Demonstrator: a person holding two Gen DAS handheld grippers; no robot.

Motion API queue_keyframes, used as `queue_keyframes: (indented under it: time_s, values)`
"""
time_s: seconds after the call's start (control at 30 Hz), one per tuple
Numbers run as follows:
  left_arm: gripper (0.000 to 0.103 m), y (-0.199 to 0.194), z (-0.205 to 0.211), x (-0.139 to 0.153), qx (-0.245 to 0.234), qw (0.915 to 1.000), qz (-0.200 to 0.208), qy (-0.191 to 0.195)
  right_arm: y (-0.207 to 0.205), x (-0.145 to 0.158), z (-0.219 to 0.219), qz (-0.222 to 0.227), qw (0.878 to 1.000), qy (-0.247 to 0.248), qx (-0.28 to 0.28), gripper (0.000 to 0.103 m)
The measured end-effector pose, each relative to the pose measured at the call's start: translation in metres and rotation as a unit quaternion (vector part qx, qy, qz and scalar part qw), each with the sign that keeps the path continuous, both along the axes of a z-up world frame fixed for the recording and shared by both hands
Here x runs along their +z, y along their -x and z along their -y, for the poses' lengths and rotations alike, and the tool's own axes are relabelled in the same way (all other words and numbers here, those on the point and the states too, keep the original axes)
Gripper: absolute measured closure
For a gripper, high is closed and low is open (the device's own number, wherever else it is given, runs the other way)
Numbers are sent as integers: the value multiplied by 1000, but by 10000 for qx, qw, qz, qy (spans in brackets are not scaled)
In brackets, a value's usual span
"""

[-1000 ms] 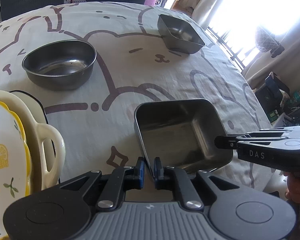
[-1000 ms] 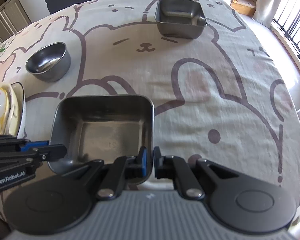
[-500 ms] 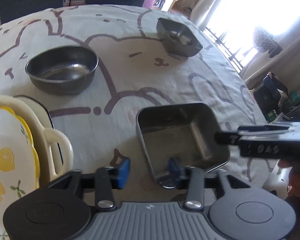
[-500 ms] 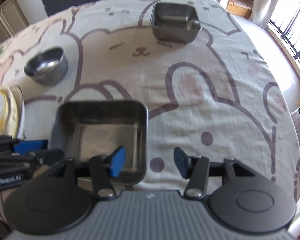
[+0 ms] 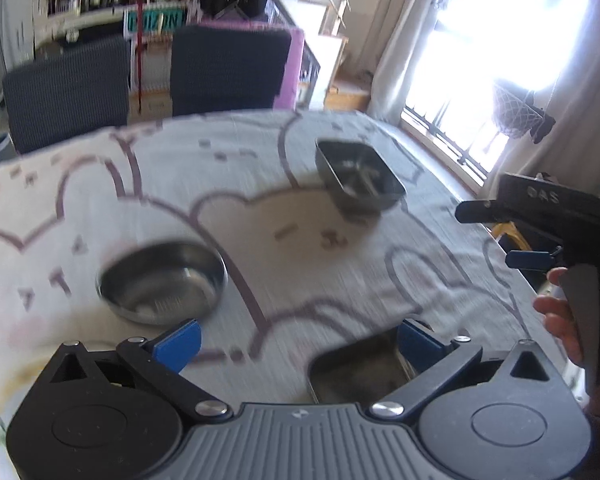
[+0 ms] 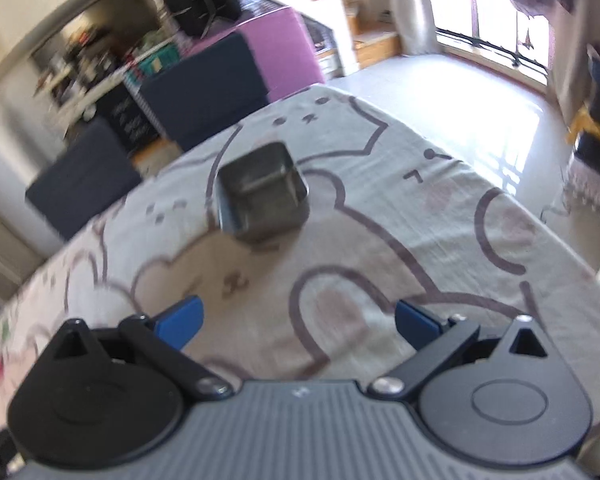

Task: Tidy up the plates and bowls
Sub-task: 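Move both tools to the small square steel box and grip its rim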

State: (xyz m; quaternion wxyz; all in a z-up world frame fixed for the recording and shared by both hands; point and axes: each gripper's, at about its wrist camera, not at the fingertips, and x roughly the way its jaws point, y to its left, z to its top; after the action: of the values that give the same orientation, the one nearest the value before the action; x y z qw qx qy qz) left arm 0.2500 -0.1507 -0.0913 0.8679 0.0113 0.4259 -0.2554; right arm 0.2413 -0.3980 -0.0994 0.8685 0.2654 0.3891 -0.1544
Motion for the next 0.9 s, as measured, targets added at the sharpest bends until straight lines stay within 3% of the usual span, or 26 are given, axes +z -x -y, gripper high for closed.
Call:
queue_keyframes:
  time_s: [0.17,0.4,0.5,0.7,0.9]
  values:
    - [0,-25,1,10,160,9997,174,79,-35,-6,13,333,9967,-295,-674,0]
    - [0,-62,-2,6,523,9976,331,323,-77,-46,26,253,9790,-1050,-1728,0]
    - [0,-76,-5,2,701,9960,340,438,-91,-60,21,232,9749,-1209,-1856,0]
    - [0,-96,-9,-7,979,9928,326,614,-115,-73,5,144,9760,-1017,-1919,0]
    - [0,-102,-10,-13,1068,9919,387,563,-128,-85,-2,-83,9772,-994,-1873,1]
